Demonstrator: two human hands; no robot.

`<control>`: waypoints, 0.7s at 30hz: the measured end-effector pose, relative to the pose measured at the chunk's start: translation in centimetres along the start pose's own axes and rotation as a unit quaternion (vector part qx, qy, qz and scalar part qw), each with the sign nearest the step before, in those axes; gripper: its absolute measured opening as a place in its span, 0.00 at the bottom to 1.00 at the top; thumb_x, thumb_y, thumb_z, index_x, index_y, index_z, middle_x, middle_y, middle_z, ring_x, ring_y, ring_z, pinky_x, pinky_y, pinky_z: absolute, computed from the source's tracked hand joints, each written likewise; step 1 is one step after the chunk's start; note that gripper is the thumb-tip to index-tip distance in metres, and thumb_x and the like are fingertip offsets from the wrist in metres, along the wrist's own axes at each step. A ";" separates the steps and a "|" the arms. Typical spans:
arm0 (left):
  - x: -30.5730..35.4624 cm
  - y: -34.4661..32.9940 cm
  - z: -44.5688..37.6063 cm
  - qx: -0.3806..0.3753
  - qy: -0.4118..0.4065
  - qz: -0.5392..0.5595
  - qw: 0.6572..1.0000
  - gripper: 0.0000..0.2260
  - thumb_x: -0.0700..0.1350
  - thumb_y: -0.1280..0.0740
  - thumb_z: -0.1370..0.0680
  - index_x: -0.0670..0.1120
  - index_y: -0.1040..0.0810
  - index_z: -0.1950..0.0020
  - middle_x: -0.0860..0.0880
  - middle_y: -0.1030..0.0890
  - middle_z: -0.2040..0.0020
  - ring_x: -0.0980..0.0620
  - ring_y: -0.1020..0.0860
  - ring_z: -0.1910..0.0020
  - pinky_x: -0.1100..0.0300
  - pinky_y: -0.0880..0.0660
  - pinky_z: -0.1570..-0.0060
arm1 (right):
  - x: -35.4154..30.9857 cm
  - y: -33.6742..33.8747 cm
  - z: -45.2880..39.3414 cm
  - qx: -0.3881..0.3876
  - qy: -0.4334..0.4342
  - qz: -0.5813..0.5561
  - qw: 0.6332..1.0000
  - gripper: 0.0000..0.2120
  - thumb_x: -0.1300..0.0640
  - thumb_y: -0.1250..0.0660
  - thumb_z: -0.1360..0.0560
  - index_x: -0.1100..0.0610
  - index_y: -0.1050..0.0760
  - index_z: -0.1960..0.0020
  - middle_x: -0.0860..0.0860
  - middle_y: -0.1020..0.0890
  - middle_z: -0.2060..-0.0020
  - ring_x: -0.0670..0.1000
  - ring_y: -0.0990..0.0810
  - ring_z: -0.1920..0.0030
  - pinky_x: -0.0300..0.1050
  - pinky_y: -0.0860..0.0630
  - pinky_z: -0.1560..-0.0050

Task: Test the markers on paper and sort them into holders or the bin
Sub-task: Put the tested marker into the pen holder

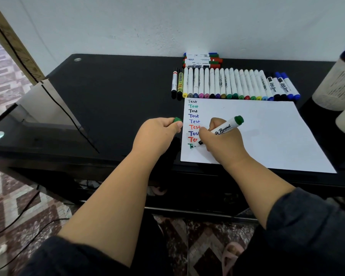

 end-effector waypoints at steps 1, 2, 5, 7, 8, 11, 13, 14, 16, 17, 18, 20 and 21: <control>0.0 0.0 0.0 0.001 0.000 0.001 1.000 0.09 0.54 0.37 0.21 0.53 0.19 0.51 0.64 0.25 0.60 0.60 0.26 0.60 0.64 0.29 0.63 | 0.0 0.1 -0.1 0.005 -0.001 0.000 1.000 0.19 0.59 0.35 0.27 0.54 0.43 0.69 0.55 0.34 0.71 0.51 0.33 0.69 0.38 0.39 0.73; -0.1 0.0 0.0 0.002 0.000 0.001 1.000 0.09 0.54 0.37 0.21 0.53 0.19 0.50 0.64 0.26 0.60 0.61 0.26 0.60 0.64 0.29 0.63 | 0.0 0.2 -0.1 0.008 0.002 0.004 1.000 0.19 0.60 0.35 0.27 0.54 0.43 0.69 0.53 0.34 0.72 0.49 0.34 0.70 0.36 0.40 0.74; -0.1 0.0 0.0 0.001 -0.002 -0.001 1.000 0.10 0.54 0.37 0.21 0.53 0.19 0.48 0.64 0.27 0.62 0.61 0.26 0.60 0.65 0.31 0.64 | 0.0 0.3 -0.1 0.016 0.011 0.010 1.000 0.19 0.61 0.36 0.27 0.54 0.44 0.69 0.49 0.38 0.74 0.43 0.37 0.76 0.32 0.43 0.77; 0.0 0.0 0.0 0.001 -0.003 -0.002 1.000 0.10 0.54 0.37 0.21 0.53 0.19 0.47 0.65 0.27 0.62 0.61 0.27 0.61 0.65 0.32 0.65 | -0.1 0.2 -0.1 0.021 0.012 0.008 1.000 0.20 0.61 0.36 0.27 0.54 0.44 0.69 0.48 0.38 0.76 0.42 0.36 0.78 0.31 0.43 0.78; 0.0 0.0 0.0 0.001 -0.001 -0.001 1.000 0.10 0.54 0.37 0.21 0.53 0.19 0.47 0.65 0.27 0.62 0.61 0.27 0.61 0.65 0.32 0.66 | -0.1 0.2 0.0 0.018 0.014 0.010 1.000 0.20 0.61 0.36 0.27 0.54 0.44 0.69 0.46 0.37 0.77 0.42 0.36 0.78 0.31 0.43 0.78; 0.0 0.0 0.0 0.001 0.004 0.000 1.000 0.10 0.54 0.37 0.21 0.53 0.19 0.47 0.65 0.27 0.62 0.61 0.26 0.61 0.65 0.32 0.67 | -0.1 0.1 0.1 0.007 0.017 0.011 1.000 0.20 0.63 0.36 0.27 0.55 0.45 0.69 0.44 0.35 0.82 0.41 0.34 0.79 0.30 0.42 0.78; 0.0 0.0 0.1 0.001 0.004 0.001 1.000 0.10 0.54 0.37 0.21 0.53 0.19 0.48 0.64 0.26 0.61 0.60 0.26 0.61 0.64 0.32 0.67 | -0.1 0.3 0.0 0.019 0.017 0.009 1.000 0.20 0.63 0.37 0.27 0.55 0.45 0.70 0.46 0.36 0.80 0.41 0.35 0.79 0.30 0.43 0.78; 0.0 0.0 0.2 0.002 0.003 0.001 1.000 0.10 0.54 0.37 0.22 0.53 0.19 0.48 0.64 0.26 0.61 0.60 0.26 0.62 0.64 0.31 0.67 | -0.1 0.4 0.0 0.027 0.018 0.009 0.999 0.20 0.63 0.37 0.27 0.55 0.45 0.70 0.47 0.38 0.78 0.41 0.35 0.79 0.31 0.43 0.78; 0.0 0.0 0.2 0.002 0.004 0.001 1.000 0.11 0.54 0.37 0.22 0.53 0.18 0.47 0.64 0.25 0.61 0.60 0.26 0.62 0.64 0.32 0.67 | -0.1 0.5 -0.1 0.032 0.017 0.007 0.999 0.20 0.63 0.37 0.27 0.55 0.45 0.70 0.47 0.38 0.77 0.41 0.35 0.79 0.31 0.43 0.78; 0.0 0.0 0.2 0.003 0.005 0.000 1.000 0.11 0.54 0.37 0.21 0.53 0.19 0.47 0.64 0.26 0.61 0.60 0.26 0.62 0.64 0.32 0.68 | 0.0 0.4 -0.1 0.029 0.015 0.006 0.999 0.20 0.63 0.37 0.27 0.55 0.45 0.70 0.46 0.38 0.78 0.41 0.35 0.79 0.30 0.43 0.78; 0.0 0.0 0.2 0.003 0.006 -0.003 1.000 0.11 0.54 0.37 0.21 0.53 0.19 0.46 0.65 0.27 0.61 0.60 0.27 0.61 0.65 0.33 0.68 | 0.0 0.4 0.0 0.026 0.013 0.005 1.000 0.20 0.63 0.37 0.27 0.55 0.45 0.70 0.46 0.38 0.79 0.41 0.35 0.79 0.30 0.43 0.78; 0.1 -0.1 0.2 0.000 0.007 -0.008 1.000 0.12 0.54 0.38 0.21 0.52 0.19 0.44 0.65 0.28 0.62 0.62 0.28 0.61 0.65 0.34 0.68 | 0.0 0.4 0.0 0.022 0.012 0.001 1.000 0.19 0.64 0.37 0.27 0.55 0.46 0.69 0.46 0.38 0.80 0.40 0.35 0.79 0.30 0.43 0.77; 0.1 -0.1 0.2 -0.002 0.006 -0.010 1.000 0.12 0.54 0.38 0.21 0.52 0.19 0.44 0.65 0.28 0.61 0.62 0.28 0.61 0.66 0.34 0.67 | 0.0 0.4 0.0 0.022 0.012 -0.003 1.000 0.19 0.64 0.38 0.27 0.55 0.46 0.69 0.46 0.38 0.79 0.40 0.35 0.80 0.30 0.43 0.77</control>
Point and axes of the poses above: each hand's wrist, its own z-axis away from the middle knuckle, its own y-axis out of the back of the hand, x = y × z, the point moved 4 cm from there along -z, towards the middle knuckle
